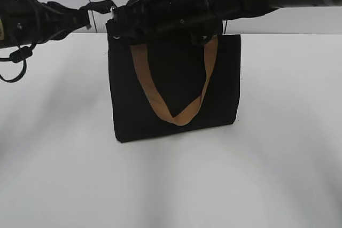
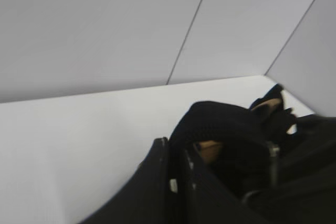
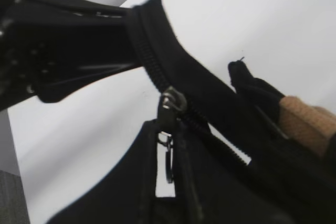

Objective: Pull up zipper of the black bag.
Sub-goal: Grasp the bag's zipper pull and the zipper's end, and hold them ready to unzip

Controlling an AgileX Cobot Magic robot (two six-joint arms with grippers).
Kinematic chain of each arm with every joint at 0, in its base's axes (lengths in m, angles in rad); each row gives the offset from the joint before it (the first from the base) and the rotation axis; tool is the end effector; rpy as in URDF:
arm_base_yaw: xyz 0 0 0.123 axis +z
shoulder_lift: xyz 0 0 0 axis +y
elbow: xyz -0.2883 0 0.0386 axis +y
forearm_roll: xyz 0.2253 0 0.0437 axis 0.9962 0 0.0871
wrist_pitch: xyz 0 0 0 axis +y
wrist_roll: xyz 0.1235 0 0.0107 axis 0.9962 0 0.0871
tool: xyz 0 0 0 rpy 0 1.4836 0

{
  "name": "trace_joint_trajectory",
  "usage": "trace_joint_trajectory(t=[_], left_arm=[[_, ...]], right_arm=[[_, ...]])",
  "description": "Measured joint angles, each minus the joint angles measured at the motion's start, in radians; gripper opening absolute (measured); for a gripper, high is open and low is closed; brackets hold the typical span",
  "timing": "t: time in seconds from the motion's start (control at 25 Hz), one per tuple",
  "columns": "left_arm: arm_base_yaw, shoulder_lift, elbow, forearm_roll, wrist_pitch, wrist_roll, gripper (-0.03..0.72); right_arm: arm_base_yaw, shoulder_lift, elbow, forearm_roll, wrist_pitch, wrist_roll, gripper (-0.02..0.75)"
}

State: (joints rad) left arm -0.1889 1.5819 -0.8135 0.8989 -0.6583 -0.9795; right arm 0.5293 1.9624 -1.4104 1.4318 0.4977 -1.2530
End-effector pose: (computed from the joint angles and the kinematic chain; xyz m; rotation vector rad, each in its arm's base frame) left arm 0.3229 -0.1221 0.2605 0.3552 1.7984 -0.7220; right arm 0.3623 0.2800 0.2377 -0.6979 2.0635 0.9229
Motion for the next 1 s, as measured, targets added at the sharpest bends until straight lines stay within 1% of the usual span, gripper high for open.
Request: trace_joint_trajectory(t=[0.08, 0.16, 0.2, 0.48, 0.64, 1.0], left_arm=[[-0.001, 0.000, 0.000, 0.019, 0.085, 0.000, 0.007], [-0.002, 0.000, 0.000, 0.037, 0.146, 0.000, 0.007], [-0.005, 0.000, 0.000, 0.046, 0.156, 0.000, 0.007], [-0.013, 0.004, 0.000, 0.065, 0.168, 0.002, 0.007], [-0.017, 0.009, 0.000, 0.068, 0.176, 0.003, 0.007], [-0.027, 0.009, -0.006, 0.076, 0.235, 0.006, 0.007]], right_arm=[[-0.003, -0.015, 0.000, -0.029, 0.029, 0.035, 0.048], [-0.006, -0.028, 0.000, -0.054, 0.047, 0.053, 0.006], [-0.011, -0.035, 0.000, -0.061, 0.064, 0.068, -0.002], [-0.058, -0.040, 0.000, -0.085, 0.132, 0.139, -0.010], [-0.083, -0.040, 0.000, -0.089, 0.197, 0.181, -0.011], [-0.087, -0.040, 0.000, -0.091, 0.232, 0.280, -0.011]])
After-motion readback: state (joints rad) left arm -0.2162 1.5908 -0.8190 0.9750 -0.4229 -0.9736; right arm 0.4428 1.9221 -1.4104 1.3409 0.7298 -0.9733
